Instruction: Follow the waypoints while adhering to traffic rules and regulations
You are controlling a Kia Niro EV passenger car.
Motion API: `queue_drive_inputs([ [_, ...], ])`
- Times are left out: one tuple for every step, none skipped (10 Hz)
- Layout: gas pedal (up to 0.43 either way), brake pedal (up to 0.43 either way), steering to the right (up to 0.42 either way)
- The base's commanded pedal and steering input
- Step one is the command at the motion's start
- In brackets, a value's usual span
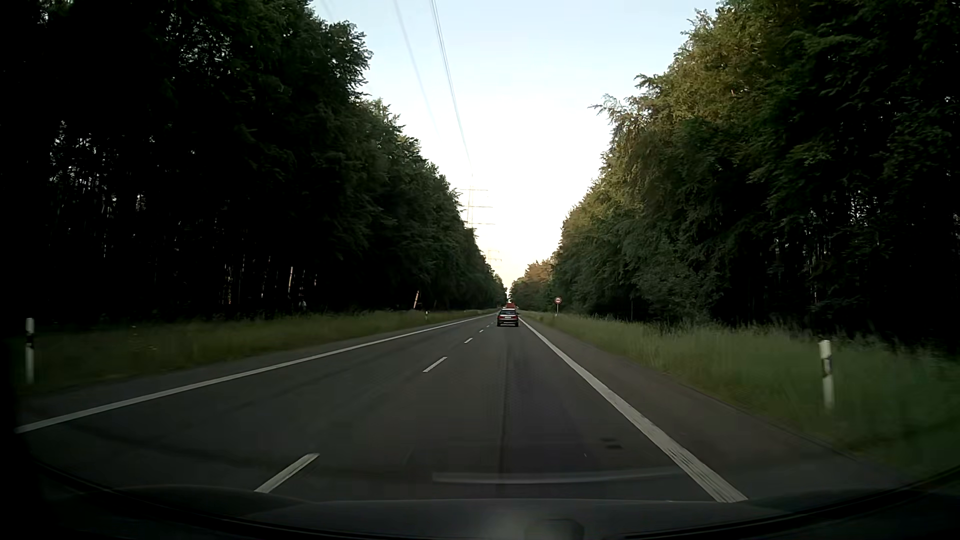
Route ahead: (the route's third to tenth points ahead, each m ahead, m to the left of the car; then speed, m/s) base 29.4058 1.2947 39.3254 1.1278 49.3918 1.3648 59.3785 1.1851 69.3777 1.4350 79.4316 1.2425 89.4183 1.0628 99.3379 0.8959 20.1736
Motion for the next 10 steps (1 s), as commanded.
queue_drive_inputs([
  [0.0, 0.018, 0.002],
  [0.0, 0.024, 0.003],
  [0.0, 0.018, 0.003],
  [0.0, 0.024, 0.003],
  [0.0, 0.024, 0.003],
  [0.008, 0.024, 0.003],
  [0.02, 0.024, 0.003],
  [0.028, 0.024, 0.003],
  [0.028, 0.024, 0.003],
  [0.028, 0.024, 0.003],
])
